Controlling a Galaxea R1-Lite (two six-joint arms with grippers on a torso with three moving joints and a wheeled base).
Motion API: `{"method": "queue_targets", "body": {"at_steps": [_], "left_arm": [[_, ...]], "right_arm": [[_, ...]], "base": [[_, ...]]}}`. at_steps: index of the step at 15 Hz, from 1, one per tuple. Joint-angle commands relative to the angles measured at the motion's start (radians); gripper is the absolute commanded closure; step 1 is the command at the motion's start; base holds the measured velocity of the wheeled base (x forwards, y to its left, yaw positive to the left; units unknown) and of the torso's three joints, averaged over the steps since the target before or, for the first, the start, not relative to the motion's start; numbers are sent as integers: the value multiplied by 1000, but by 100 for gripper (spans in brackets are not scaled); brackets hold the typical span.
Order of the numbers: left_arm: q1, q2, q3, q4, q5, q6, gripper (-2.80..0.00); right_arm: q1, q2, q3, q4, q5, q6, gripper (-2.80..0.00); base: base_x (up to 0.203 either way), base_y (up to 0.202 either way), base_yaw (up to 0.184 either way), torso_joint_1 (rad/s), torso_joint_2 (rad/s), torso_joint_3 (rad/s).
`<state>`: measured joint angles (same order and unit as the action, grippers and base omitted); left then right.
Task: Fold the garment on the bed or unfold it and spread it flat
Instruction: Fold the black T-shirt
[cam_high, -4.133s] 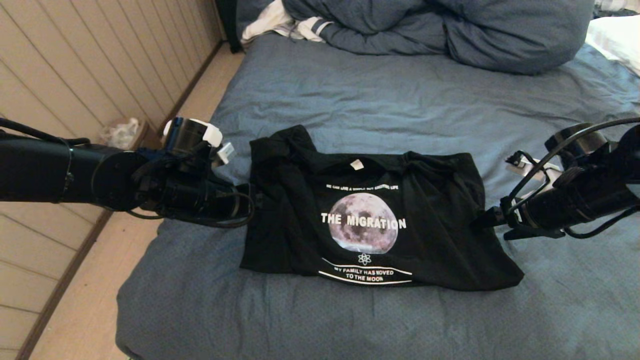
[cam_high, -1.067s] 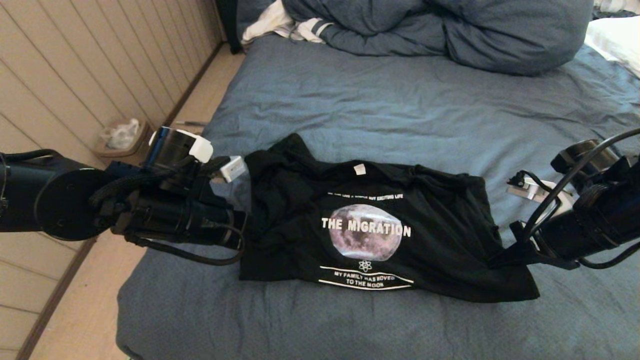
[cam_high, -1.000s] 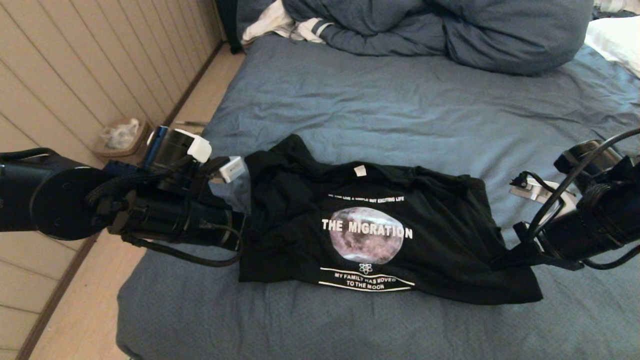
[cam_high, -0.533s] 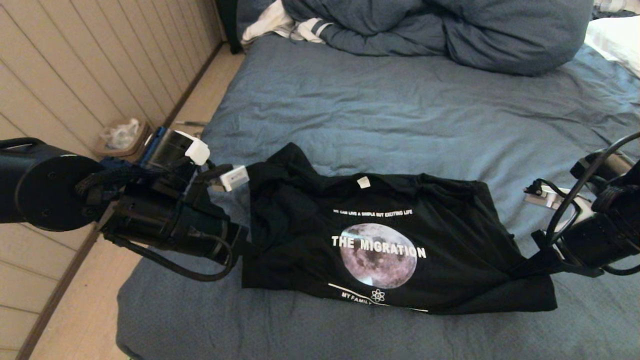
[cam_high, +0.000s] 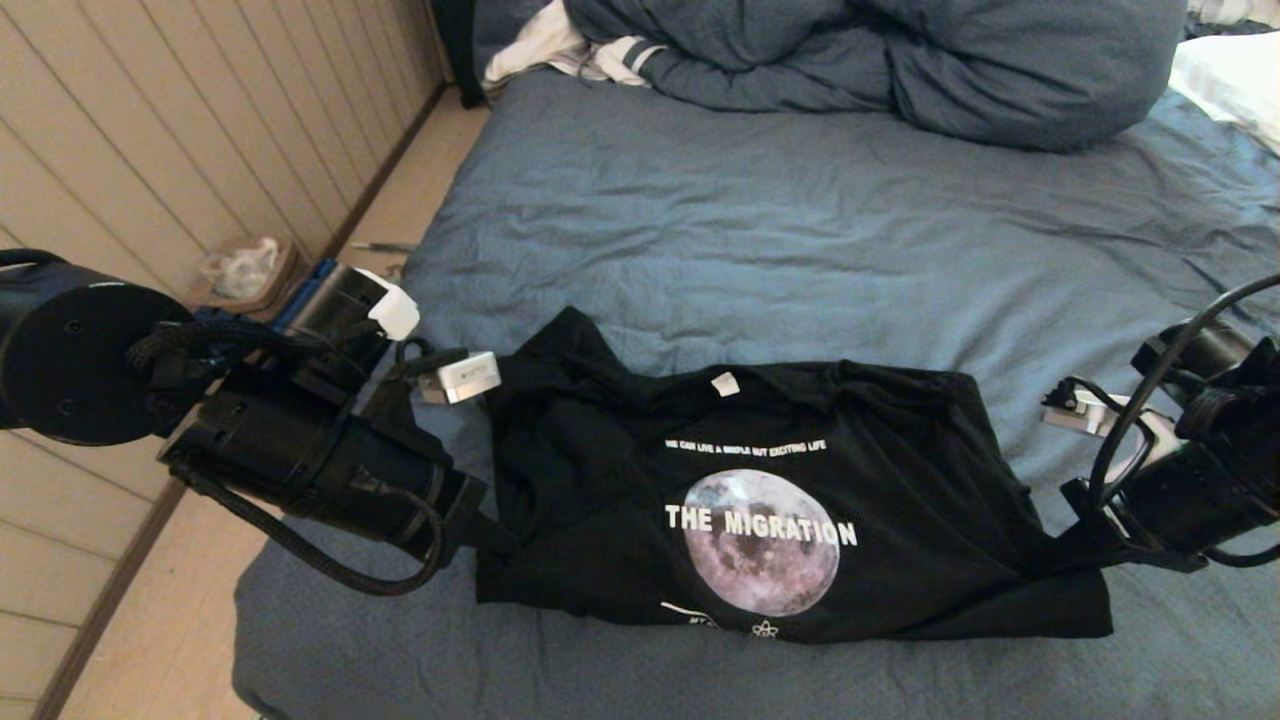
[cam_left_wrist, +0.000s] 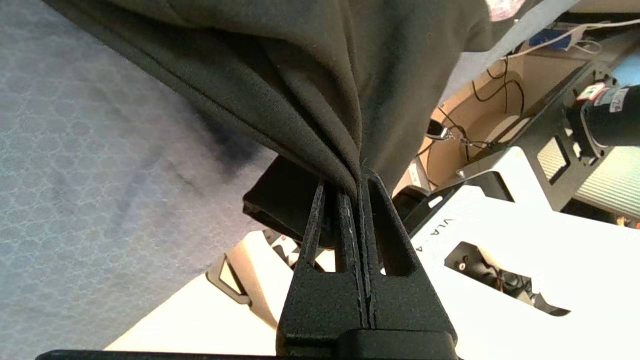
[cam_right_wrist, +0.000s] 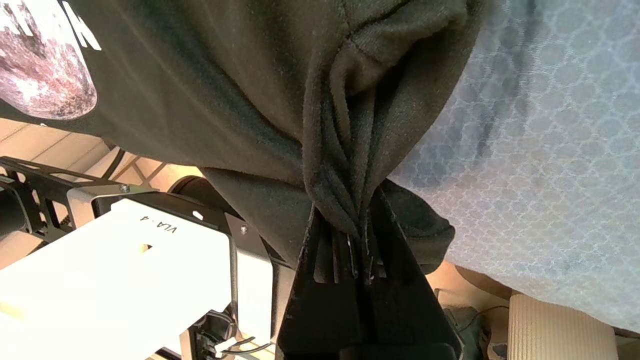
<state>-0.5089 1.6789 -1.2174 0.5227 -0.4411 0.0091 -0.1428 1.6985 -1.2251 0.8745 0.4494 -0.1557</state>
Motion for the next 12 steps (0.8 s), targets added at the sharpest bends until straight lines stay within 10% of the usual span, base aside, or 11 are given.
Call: {"method": "queue_targets", "body": {"at_steps": [1, 8, 9, 10, 12], "left_arm": [[-7, 8, -33, 48, -3, 1, 0], [-10, 61, -88, 171, -46, 27, 0], [-10, 65, -77, 168, -44, 32, 0], [-10, 65, -67, 163, -44, 49, -280], [-10, 73, -76, 158, -47, 55, -280]], "right_arm": [[1, 16, -22, 4, 3, 0, 0], [2, 49, -52, 6, 0, 3, 0], [0, 52, -51, 5, -1, 1, -73], [2, 51, -55, 4, -1, -1, -280], [5, 49, -56, 4, -1, -3, -280]], "base": [[0, 0, 0, 0, 0, 0], [0, 0, 0, 0, 0, 0], [0, 0, 0, 0, 0, 0], [0, 0, 0, 0, 0, 0], [0, 0, 0, 0, 0, 0]]}}
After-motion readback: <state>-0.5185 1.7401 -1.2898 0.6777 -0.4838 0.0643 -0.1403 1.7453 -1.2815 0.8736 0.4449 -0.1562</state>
